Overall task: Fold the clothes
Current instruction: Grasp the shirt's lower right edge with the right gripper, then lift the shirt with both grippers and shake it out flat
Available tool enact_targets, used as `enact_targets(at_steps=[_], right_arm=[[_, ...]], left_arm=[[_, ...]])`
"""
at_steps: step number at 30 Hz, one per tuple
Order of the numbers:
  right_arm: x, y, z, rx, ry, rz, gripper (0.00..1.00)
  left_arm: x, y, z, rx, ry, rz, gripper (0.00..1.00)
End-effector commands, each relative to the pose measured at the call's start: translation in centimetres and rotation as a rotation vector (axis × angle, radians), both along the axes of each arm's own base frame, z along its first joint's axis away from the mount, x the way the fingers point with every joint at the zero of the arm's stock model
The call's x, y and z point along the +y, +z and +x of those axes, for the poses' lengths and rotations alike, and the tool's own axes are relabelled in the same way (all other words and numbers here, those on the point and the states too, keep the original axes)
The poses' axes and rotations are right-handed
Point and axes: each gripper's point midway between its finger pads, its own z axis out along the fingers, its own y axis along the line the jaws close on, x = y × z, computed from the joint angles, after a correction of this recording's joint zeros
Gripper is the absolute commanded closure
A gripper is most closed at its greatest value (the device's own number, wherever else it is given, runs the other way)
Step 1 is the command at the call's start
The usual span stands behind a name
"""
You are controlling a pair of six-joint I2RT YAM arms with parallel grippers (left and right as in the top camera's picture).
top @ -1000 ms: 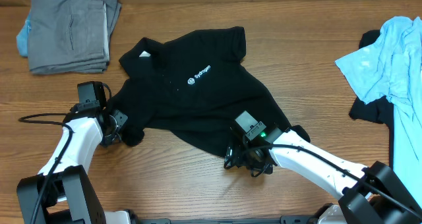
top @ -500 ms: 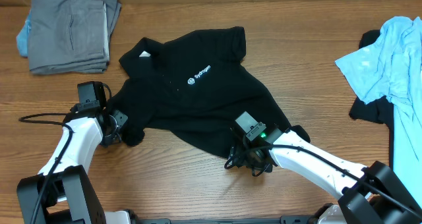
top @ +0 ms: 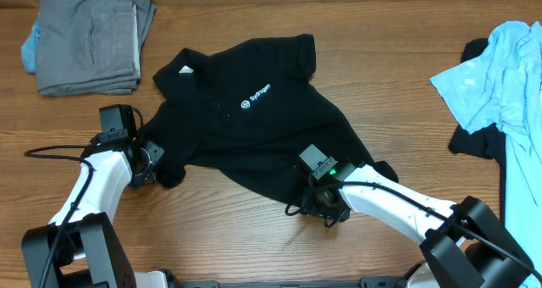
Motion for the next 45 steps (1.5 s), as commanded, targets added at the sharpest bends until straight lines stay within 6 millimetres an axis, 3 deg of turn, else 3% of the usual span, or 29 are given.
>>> enact_targets(at_steps=[1,5,6,11,15,21,30,36,45], right_arm=[[-0.6,-1.0,-0.2,0.019,-0.003,-0.034,0.7],[-0.7,-0.9,-0.2,0.017,-0.007,-0.042,0.96],[-0.8,-0.7,-0.1,0.016,-0.012,-0.051,0.96],[-1.5,1.2,0.9,-0.025,-0.073,-0.108,0.96],[-1.0,4.4,2.5,-0.095,-0.086,-0.095,0.96],[-0.7,10.7,5.2,-0.259,-0.111,-0.061,0.96],[-2.1,22.1,7.3,-0.547,-0.171,0.019,0.96],[-4.1,30.9,7.3,-0.762,-0.186,0.092,0.96],[-6.5,40.8,5.4,-0.987,-0.211,0.244,0.96]], left_arm=[[0.4,0.4,0.6,-0.013,0.002,0.012,0.8],[0.3,0.4,0.6,-0.013,0.001,0.008,0.9],[0.2,0.4,0.6,-0.013,0.0,0.002,0.96],[-0.5,1.1,0.8,-0.027,-0.043,-0.03,0.96],[-0.5,3.6,1.0,-0.042,-0.08,-0.012,0.96],[-0.8,11.1,1.4,-0.161,-0.13,0.037,0.96],[-4.2,24.8,0.0,-0.55,-0.278,0.152,0.96],[-5.4,34.1,-4.6,-0.822,-0.317,0.269,0.96],[-5.4,45.9,-12.6,-1.145,-0.3,0.366,0.96]])
